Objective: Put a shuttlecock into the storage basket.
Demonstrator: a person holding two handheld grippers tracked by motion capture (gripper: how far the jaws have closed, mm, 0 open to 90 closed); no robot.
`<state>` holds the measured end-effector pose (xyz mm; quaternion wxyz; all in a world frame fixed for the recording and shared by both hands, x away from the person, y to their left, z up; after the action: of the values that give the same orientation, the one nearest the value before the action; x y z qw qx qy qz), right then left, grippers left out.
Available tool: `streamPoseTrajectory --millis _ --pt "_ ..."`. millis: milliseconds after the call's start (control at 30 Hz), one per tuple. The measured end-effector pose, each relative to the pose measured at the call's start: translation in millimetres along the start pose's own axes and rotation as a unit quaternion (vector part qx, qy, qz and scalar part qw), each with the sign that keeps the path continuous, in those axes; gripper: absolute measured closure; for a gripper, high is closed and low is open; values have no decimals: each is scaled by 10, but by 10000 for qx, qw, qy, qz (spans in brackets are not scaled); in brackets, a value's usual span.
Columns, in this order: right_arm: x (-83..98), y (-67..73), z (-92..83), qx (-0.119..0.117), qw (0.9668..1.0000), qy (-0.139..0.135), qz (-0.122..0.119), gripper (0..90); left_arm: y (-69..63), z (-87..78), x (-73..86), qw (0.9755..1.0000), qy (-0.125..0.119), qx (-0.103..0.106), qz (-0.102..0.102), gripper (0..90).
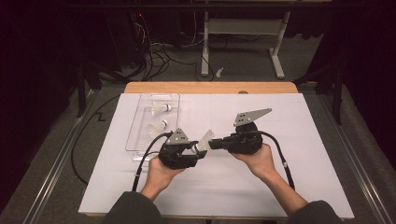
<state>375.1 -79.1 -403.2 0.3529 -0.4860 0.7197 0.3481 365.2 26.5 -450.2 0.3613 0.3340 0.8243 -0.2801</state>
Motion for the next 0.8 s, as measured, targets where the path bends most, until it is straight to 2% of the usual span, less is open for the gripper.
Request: streamPoseTrajectory --millis 300,633,800 --pt "5 -30 -9 118 9999 5 3 900 11 -11 22 9998 101 -114 87 635" --pt "1 -47 -16 236 9997 -10 -24 900 2 -20 10 9998 135 -130 88 645" --pt "-7 -54 -27 301 9995 -64 -53 830 7 -24 9 9998 145 -125 25 646"
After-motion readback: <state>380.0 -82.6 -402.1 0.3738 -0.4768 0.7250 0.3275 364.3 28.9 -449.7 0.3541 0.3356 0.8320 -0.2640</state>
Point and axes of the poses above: each handheld gripper's, and its own axes: z roughly forward along the jaws, x roughly out of its underside, y roughly to its left, the point moved 9 cm from there along z, roughly forward along the jaws, and after that the axes turned 7 degrees about -z, right-handed, at the moved point
